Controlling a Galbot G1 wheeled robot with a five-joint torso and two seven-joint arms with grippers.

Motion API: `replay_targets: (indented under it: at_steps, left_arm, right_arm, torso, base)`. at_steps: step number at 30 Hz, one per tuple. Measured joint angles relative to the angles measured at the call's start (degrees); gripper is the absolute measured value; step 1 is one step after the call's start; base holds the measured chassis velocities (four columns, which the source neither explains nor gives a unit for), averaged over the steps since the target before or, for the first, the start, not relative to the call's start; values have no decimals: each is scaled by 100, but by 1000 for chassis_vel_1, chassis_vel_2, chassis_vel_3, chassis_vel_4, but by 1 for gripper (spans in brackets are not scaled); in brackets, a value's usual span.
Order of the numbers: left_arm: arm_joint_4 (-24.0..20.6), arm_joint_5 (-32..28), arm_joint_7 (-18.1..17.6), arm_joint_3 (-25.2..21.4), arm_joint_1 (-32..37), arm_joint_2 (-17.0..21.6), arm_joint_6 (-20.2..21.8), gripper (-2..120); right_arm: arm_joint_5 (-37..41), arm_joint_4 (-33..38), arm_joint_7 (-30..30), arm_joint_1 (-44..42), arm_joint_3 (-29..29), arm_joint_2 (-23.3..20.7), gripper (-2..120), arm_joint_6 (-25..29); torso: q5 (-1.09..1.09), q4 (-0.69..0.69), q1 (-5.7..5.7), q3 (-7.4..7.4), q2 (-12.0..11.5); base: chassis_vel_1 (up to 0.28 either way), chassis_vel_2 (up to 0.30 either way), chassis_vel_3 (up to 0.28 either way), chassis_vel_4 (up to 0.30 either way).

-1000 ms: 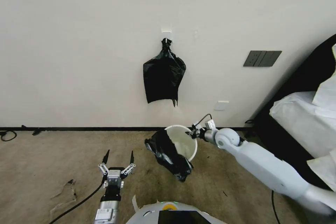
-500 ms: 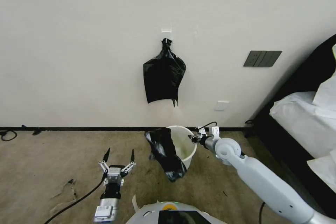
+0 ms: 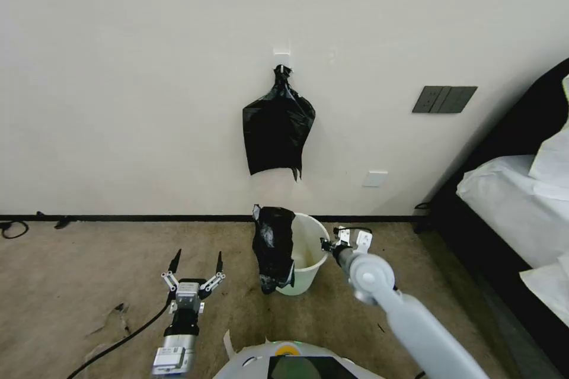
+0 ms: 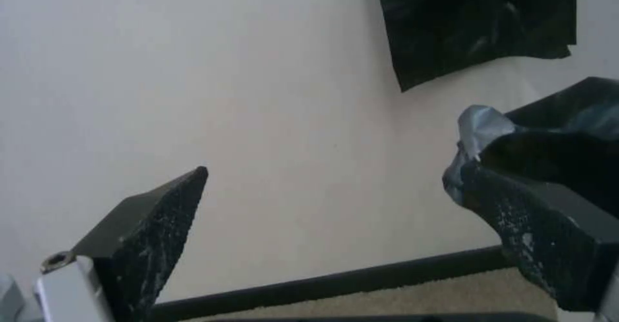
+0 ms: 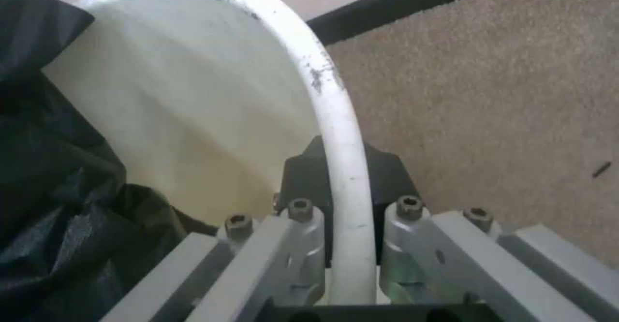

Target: Place a trash bag onto the trash bin.

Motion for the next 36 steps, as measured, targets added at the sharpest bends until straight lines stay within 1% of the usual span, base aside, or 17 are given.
replay_targets:
  at_steps: [2, 7, 11, 14, 24, 27, 28, 29, 31, 33, 34, 35, 36]
  left_arm:
    - [4, -18, 0, -11, -6, 1, -1, 100]
    - [19, -36, 0, -24, -17, -1, -2, 100]
    - [22, -42, 9, -17, -29, -23, -2, 100]
    - [25, -43, 11, -5, -30, -46, -3, 100]
    - [23, -31, 18, 13, -38, -46, -7, 100]
    - [26, -24, 19, 58, -40, -77, -7, 100]
    - [33, -18, 19, 81, -40, -93, -7, 100]
    - [33, -18, 19, 81, -40, -93, -7, 100]
    - [39, -9, 19, 107, -39, -109, -7, 100]
    - [40, -6, 19, 113, -41, -112, -9, 100]
    - [40, -6, 19, 113, -41, -112, -9, 100]
    - [39, -6, 19, 114, -41, -112, -9, 100]
    - [37, -6, 19, 115, -41, -109, -11, 100]
  right_arm:
    - [-192, 62, -35, -148, 5, 145, 5, 134]
    - [-562, 88, -190, -342, -40, 264, 5, 285]
    - [-991, -71, -470, -495, -140, 402, 5, 496]
    - [-1143, -186, -564, -544, -179, 458, 5, 571]
    - [-1184, -370, -579, -586, -241, 553, 6, 554]
    - [-1186, -396, -580, -581, -240, 564, 17, 523]
    - [-1187, -384, -580, -596, -236, 552, 23, 503]
    - [-1187, -384, -580, -596, -236, 552, 23, 503]
    - [-1201, -345, -577, -621, -223, 526, 32, 475]
    - [-1258, -251, -573, -645, -179, 487, 41, 454]
    - [-1258, -251, -573, -645, -179, 487, 41, 454]
    - [-1296, -177, -570, -666, -149, 457, 44, 444]
    - [-1360, -19, -565, -715, -91, 396, 50, 413]
  torso:
    - [0, 0, 0, 0, 0]
    - [0, 0, 0, 0, 0]
    - [1, 1, 0, 0, 0]
    - [1, 0, 0, 0, 0]
    - [0, 0, 0, 0, 0]
    - [1, 0, 0, 0, 0]
    - [1, 0, 0, 0, 0]
    - [1, 0, 0, 0, 0]
    - [2, 0, 0, 0, 0]
    - [2, 1, 0, 0, 0]
    - [2, 1, 0, 0, 0]
    - [2, 0, 0, 0, 0]
    - [1, 1, 0, 0, 0]
  base:
    - [0, 0, 0, 0]
    - [0, 0, 0, 0]
    - [0, 0, 0, 0]
    - [0, 0, 0, 0]
    - [0, 0, 0, 0]
    - [0, 0, 0, 0]
    - [0, 0, 0, 0]
    - [0, 0, 0, 0]
    - [0, 0, 0, 0]
    - [0, 0, 0, 0]
    - [0, 0, 0, 0]
    - [0, 0, 0, 0]
    - [0, 0, 0, 0]
